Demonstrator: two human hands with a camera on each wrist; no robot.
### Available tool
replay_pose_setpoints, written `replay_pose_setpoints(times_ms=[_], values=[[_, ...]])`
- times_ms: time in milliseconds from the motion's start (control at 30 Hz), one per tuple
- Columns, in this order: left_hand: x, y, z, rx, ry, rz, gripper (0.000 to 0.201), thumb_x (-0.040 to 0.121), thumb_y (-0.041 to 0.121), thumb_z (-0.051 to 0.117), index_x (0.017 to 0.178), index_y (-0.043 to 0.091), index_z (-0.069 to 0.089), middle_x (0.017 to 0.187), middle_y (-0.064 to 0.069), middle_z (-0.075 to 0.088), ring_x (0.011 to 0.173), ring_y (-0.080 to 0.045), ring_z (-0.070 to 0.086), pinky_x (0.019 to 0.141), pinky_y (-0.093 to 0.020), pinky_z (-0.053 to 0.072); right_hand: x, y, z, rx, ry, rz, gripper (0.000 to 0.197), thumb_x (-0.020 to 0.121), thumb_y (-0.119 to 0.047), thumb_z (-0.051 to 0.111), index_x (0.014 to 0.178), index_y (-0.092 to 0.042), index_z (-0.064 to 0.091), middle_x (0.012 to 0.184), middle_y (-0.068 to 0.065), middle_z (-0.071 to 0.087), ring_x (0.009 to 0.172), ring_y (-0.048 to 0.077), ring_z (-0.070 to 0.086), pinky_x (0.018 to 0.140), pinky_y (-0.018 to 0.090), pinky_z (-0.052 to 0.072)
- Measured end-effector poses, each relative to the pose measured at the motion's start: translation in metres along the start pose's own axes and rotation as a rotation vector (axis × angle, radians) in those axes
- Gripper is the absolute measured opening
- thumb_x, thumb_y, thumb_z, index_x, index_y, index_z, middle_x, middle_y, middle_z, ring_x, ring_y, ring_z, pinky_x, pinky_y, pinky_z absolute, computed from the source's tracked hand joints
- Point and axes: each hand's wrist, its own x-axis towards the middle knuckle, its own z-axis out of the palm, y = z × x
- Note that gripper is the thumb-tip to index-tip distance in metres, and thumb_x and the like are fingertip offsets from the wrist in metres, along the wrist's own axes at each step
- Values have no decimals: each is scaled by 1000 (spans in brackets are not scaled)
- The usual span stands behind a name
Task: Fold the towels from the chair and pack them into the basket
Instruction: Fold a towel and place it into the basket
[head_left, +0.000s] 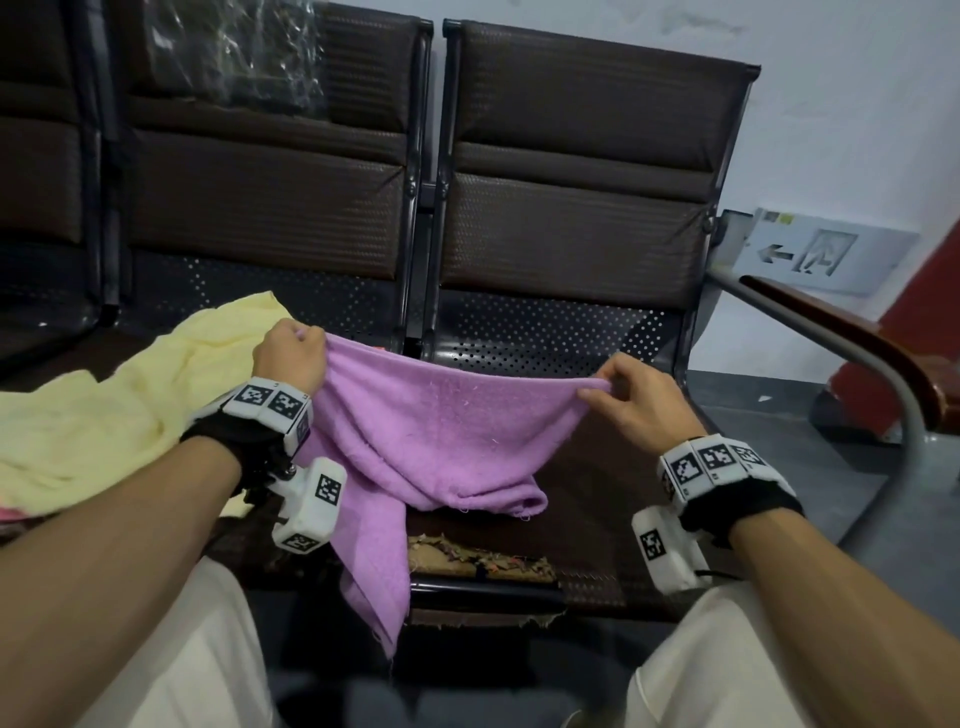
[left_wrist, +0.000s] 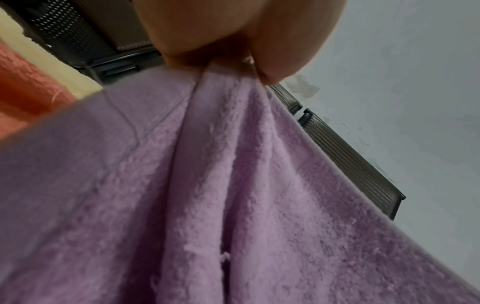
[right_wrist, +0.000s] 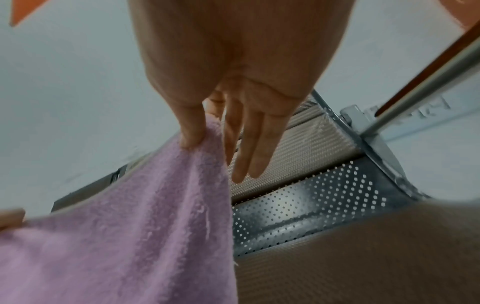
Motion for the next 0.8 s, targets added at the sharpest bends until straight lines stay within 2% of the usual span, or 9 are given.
replay_pose_setpoints(times_ms=[133,167,267,367,433,567,667,733,800], values=[[-8,4,0,-16,-30,64,25,93,17,41,100,1,58,110,-23,61,103,-39,53,85,-37,40,6,0,6,126,57,133,28,82,-23,72,75,-29,45,74,-3,65,72,21,64,69,34,51],[-11,6,1,-22,-35,89,25,93,16,40,101,1,57,111,-23,61,104,-39,53,86,-37,40,8,-1,7,153,92,169,31,80,-19,74,75,-29,45,73,-2,65,72,22,64,70,34,51],[-20,15,-1,-86,-53,150,25,94,12,37,107,1,55,114,-21,60,106,-36,53,86,-35,38,13,-12,1,241,210,246,35,70,-13,82,78,-27,51,68,-7,63,68,13,62,66,27,48],[-23,31,-13,-190,-39,153,24,94,13,36,108,5,54,112,-16,60,101,-30,54,80,-31,36,20,-29,-16,411,320,301,33,66,-9,85,73,-24,56,69,-3,66,67,15,63,65,25,51],[-22,47,-24,-225,-4,169,25,94,13,37,108,5,55,113,-15,60,101,-29,54,78,-29,35,26,-41,-31,483,390,290,27,66,-10,85,71,-22,61,68,-4,67,64,11,62,62,20,51],[-19,87,-54,-268,82,271,26,94,9,39,111,2,58,118,-19,61,111,-32,54,88,-32,38,31,-68,-71,565,516,218,12,76,-13,77,85,-18,71,78,0,69,72,11,61,71,24,48],[-19,117,-80,-309,142,364,25,93,9,41,110,4,60,115,-17,63,109,-30,57,86,-29,39,37,-86,-106,550,648,153,6,84,-16,70,88,-20,67,85,3,67,78,12,59,72,19,42],[-18,131,-95,-338,182,424,24,92,9,42,107,5,61,111,-15,65,103,-27,58,80,-26,38,41,-96,-124,530,736,109,4,88,-19,65,86,-20,62,85,2,64,79,13,57,68,12,38],[-16,139,-103,-347,202,420,25,92,8,42,106,3,61,110,-17,65,103,-28,58,81,-27,38,42,-102,-132,453,752,87,6,90,-20,61,85,-19,59,84,1,60,79,15,53,63,11,31]])
